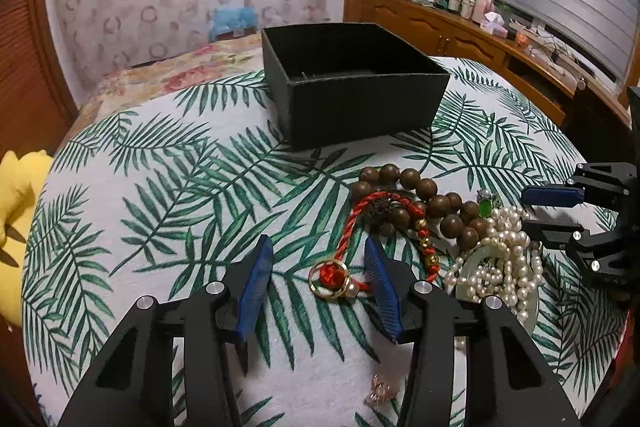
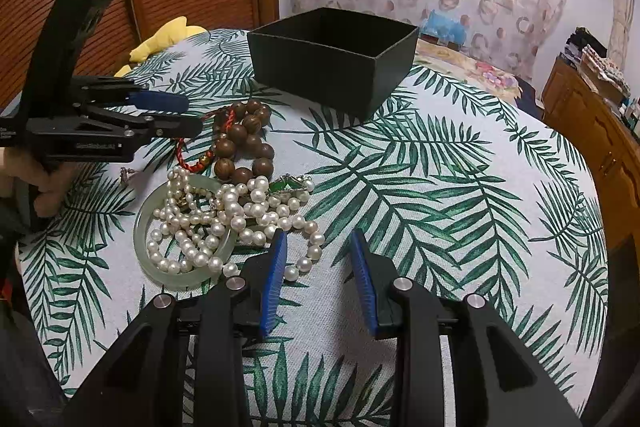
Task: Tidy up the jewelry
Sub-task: 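Grasp the red cord bracelet with the left tool while the right tool moves to the pearls, then grasp and lift the pearl necklace with the right tool while the left tool holds the red cord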
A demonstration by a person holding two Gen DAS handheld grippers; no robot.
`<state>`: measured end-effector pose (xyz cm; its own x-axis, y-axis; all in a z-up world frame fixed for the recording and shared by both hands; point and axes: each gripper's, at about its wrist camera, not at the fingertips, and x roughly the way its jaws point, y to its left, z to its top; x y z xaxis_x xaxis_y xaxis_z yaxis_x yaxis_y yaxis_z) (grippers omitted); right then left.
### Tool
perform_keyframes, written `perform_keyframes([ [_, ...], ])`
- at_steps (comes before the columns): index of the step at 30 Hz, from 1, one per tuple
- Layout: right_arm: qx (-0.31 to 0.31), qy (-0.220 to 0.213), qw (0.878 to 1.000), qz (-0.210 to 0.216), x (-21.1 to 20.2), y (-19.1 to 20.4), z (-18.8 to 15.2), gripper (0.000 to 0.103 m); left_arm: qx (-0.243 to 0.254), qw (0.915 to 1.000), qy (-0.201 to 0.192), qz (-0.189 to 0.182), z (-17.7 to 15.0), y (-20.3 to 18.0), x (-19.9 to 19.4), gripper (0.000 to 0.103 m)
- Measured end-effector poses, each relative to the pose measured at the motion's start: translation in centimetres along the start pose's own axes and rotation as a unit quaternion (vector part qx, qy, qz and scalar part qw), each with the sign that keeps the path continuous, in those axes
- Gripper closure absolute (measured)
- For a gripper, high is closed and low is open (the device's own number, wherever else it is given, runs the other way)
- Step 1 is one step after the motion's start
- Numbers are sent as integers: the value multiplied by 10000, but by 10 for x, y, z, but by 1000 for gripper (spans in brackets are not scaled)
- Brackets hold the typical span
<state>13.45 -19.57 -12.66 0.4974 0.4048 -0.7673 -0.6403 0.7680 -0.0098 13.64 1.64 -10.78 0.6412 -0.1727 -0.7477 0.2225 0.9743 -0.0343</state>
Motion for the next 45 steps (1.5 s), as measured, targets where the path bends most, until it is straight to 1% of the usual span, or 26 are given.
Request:
perform_keyframes([
  [1, 2, -1, 10000, 2, 0, -1, 0, 68, 13, 10000, -4, -41, 2, -1, 1, 68],
  [2, 8, 0, 10000, 9, 0, -1, 0, 68, 28, 10000, -3, -41, 3, -2, 2, 70],
  [7, 3, -3, 10000, 1, 0, -1, 0, 68, 136, 9999, 34, -19, 11, -8, 9, 72],
  [9, 4, -2, 10000, 2, 0, -1, 0, 68, 227, 9997, 33, 30, 13, -11, 11, 74],
  [11, 3, -3, 10000, 1, 0, -1, 0, 68, 279, 9996, 18, 23, 14, -13, 12, 89],
  [12, 1, -3, 10000, -1, 0, -1, 0, 68, 265, 9996, 19, 3, 14, -13, 12, 92],
  [13, 3, -3, 10000, 1, 0, -1, 0, 68, 236, 9997, 16, -26, 13, -12, 12, 99],
  [17, 5, -3, 10000, 2, 0, -1, -1, 68, 106, 9999, -57, -18, 9, -10, 5, 100],
  [25, 10, -8, 10000, 5, 0, -1, -1, 68, -204, 9974, -684, 18, 4, -11, -43, 101],
  [30, 15, -8, 10000, 12, 0, -1, -1, 68, -159, 9950, -978, 126, 1, -16, -70, 101],
  [38, 4, -7, 10000, 0, -1, 0, -1, 68, -275, 9928, -1165, 31, -6, -13, -89, 101],
  [39, 2, -10, 10000, -16, -1, 0, -1, 69, -266, 9925, -1191, 51, -6, -13, -91, 101],
  [40, 10, -15, 10000, -8, -1, -1, -1, 84, -247, 9922, -1218, 73, -5, -13, -93, 101],
  [41, 26, -11, 10000, -6, -1, -2, 0, 94, -235, 9920, -1236, 89, -6, -13, -94, 101],
  [43, 49, -15, 10000, 15, -1, -3, 0, 95, -251, 9917, -1257, 100, -7, -11, -95, 101],
  [45, 102, -56, 9999, -58, -3, -4, 1, 95, -276, 9920, -1231, 85, -8, -10, -93, 101],
])
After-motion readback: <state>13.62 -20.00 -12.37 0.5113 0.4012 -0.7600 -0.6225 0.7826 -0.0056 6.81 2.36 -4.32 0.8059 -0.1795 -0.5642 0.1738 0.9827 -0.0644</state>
